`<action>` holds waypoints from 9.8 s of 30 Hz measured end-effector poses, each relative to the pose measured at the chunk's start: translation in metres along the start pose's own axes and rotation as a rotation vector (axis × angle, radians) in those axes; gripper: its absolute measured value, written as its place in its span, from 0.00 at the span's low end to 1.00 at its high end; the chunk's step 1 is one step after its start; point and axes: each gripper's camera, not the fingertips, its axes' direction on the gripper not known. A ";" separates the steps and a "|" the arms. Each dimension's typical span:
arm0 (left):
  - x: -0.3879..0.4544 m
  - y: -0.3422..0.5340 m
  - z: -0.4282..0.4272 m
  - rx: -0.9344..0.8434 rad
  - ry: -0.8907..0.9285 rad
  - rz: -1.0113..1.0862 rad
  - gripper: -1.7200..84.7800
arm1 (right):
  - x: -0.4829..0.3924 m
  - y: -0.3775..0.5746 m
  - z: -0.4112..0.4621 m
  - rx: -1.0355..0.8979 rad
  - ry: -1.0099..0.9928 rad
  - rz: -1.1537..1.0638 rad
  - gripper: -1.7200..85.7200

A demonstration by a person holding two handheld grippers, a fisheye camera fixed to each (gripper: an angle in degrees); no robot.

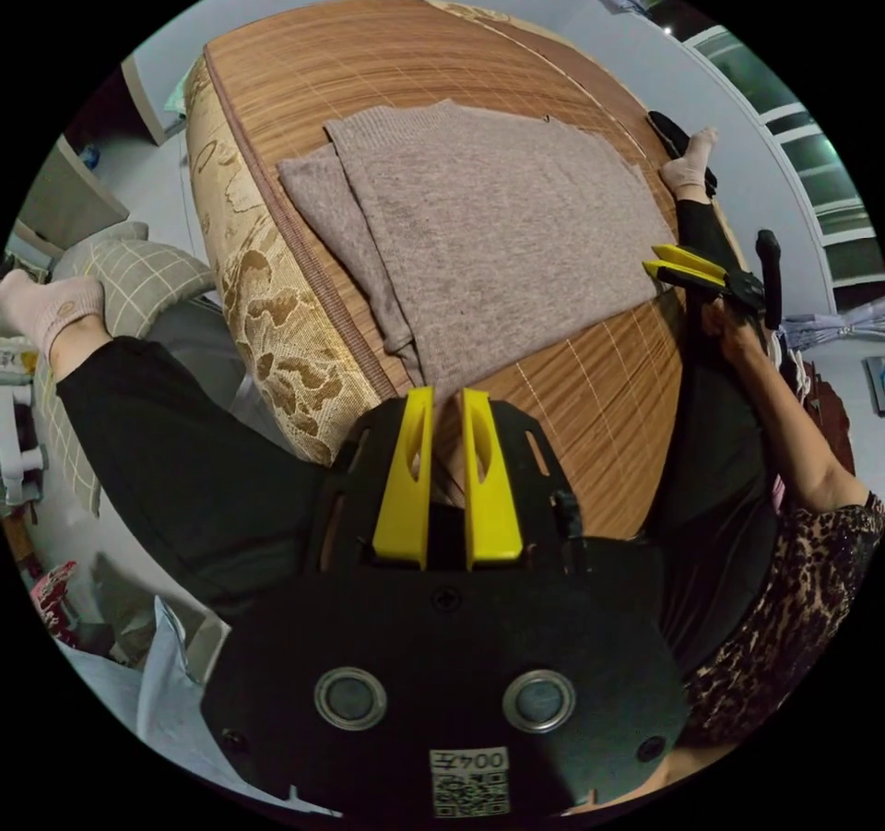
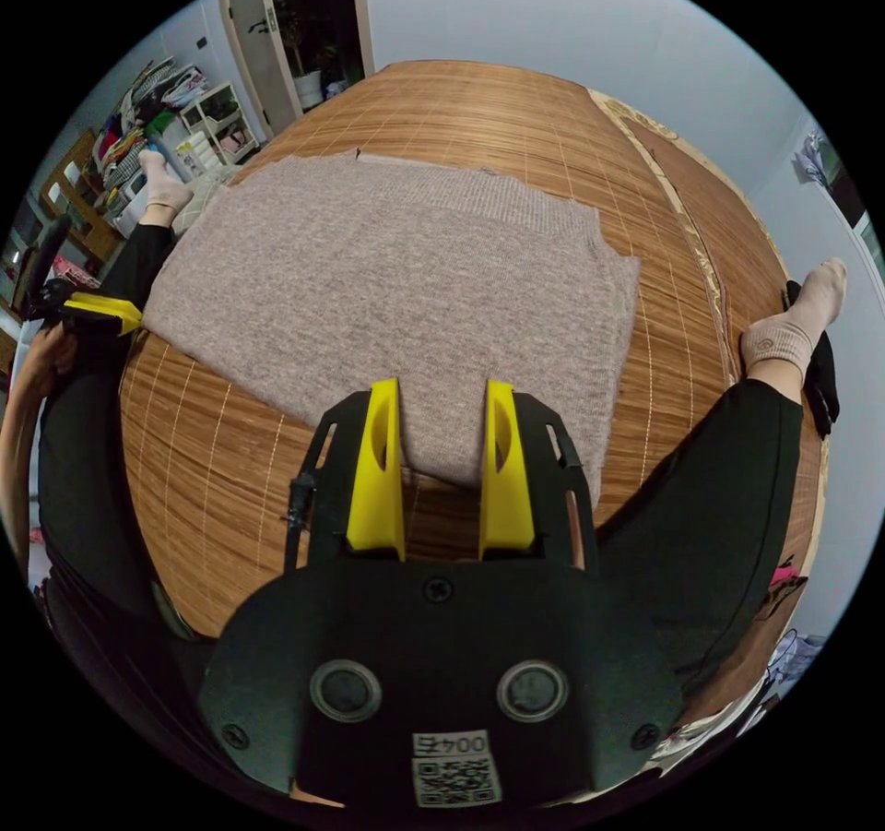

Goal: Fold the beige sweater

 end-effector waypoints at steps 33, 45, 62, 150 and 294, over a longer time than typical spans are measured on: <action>0.089 0.014 0.054 -0.155 -0.191 0.055 0.05 | -0.012 0.034 0.018 -0.001 -0.027 0.018 0.17; 0.109 0.046 -0.007 0.261 -0.167 0.033 0.16 | -0.002 0.037 0.024 0.012 -0.025 0.027 0.17; 0.080 0.028 0.066 0.387 -0.264 -0.004 0.24 | 0.020 0.018 0.038 0.079 -0.094 -0.024 0.17; 0.043 0.040 0.046 0.551 -0.160 0.015 0.25 | 0.194 0.023 0.034 0.097 -0.211 0.196 0.16; 0.673 -0.089 0.217 0.258 -0.336 0.810 0.13 | 0.424 0.032 0.076 0.220 -0.727 0.541 0.16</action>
